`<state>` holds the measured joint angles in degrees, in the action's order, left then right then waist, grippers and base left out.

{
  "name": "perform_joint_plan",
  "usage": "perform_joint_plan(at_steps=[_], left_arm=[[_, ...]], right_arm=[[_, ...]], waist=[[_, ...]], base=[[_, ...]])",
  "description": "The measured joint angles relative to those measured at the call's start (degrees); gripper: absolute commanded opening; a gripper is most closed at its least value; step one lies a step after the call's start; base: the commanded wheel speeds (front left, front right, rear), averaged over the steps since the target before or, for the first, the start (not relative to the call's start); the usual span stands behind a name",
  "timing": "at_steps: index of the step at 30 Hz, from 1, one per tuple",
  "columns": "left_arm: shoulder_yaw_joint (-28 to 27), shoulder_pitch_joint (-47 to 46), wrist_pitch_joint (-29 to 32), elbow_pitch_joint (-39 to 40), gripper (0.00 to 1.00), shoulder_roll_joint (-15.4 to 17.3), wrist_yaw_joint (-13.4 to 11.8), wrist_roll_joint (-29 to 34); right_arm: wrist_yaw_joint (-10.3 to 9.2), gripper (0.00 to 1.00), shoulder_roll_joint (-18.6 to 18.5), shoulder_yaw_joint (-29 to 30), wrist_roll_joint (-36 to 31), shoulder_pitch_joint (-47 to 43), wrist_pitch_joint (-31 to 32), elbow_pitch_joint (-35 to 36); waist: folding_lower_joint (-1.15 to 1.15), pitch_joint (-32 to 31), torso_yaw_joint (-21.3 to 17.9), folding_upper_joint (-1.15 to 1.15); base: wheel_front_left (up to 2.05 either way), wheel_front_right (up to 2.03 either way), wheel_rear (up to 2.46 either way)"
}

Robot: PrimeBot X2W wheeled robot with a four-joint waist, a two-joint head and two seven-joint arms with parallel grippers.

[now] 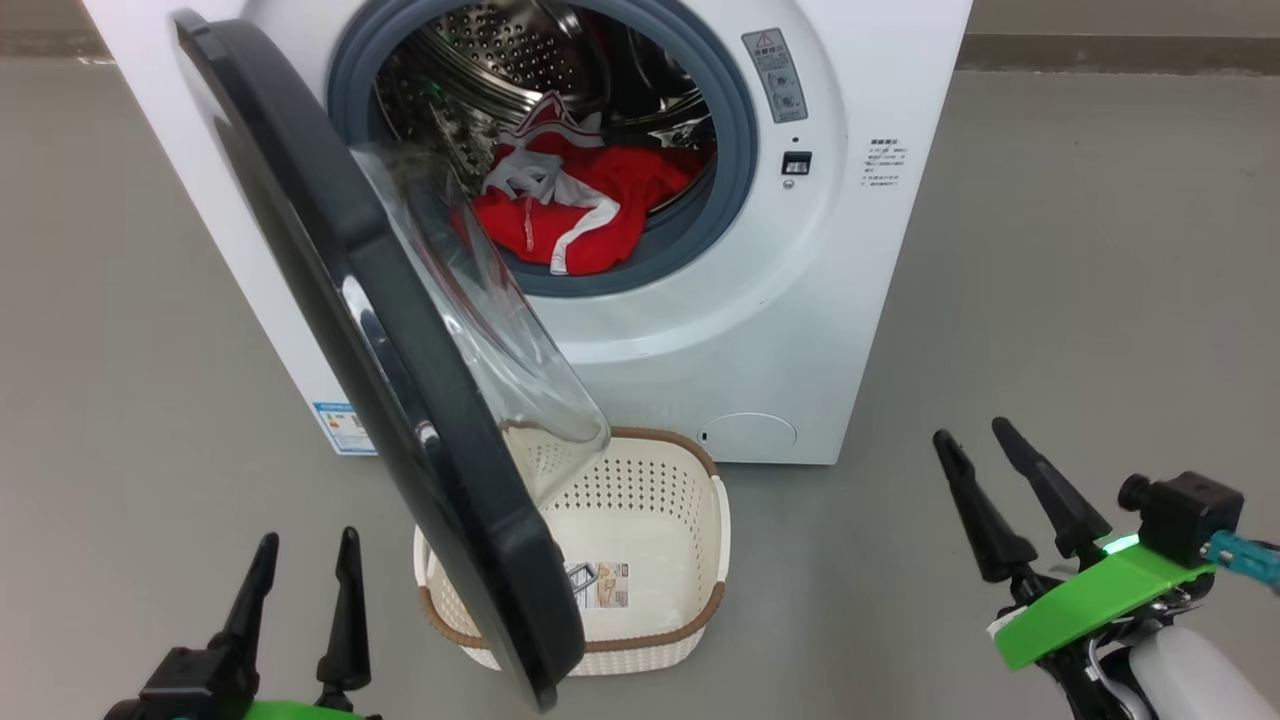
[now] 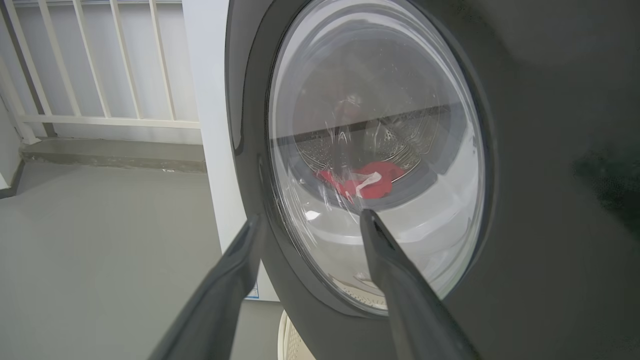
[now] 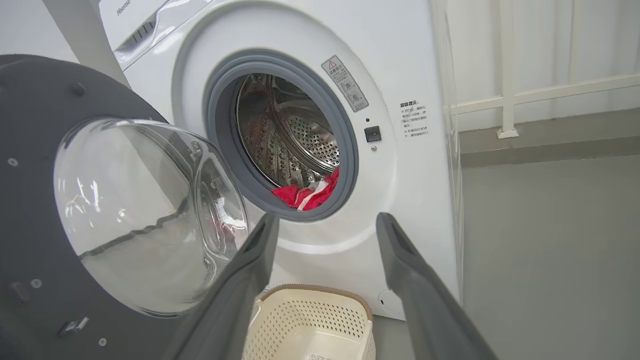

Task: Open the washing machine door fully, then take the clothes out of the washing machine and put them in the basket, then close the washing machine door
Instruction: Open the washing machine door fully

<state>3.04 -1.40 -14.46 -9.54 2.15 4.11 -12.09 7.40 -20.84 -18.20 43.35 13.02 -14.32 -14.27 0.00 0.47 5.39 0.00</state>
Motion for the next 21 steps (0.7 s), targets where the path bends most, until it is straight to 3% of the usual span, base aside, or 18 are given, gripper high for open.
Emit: perform_joint_plan(at_steps=[8, 21], left_arm=[[0.0, 0.0, 0.0, 0.2, 1.00, 0.0, -0.1, -0.1], [0.0, 0.0, 0.0, 0.3, 1.00, 0.0, -0.4, -0.1]], right_arm=[[0.00, 1.00, 4.1, 4.5, -11.4, -1.6, 0.0, -0.5], [0.00, 1.00, 6.5, 7.6, -15.9, -2.6, 0.0, -0.9]], waist=[[0.00, 0.5, -0.1, 0.00], [0.00, 1.3, -0.4, 0.00]], base=[[0.00, 0.00, 0.00], [0.00, 0.00, 0.00]])
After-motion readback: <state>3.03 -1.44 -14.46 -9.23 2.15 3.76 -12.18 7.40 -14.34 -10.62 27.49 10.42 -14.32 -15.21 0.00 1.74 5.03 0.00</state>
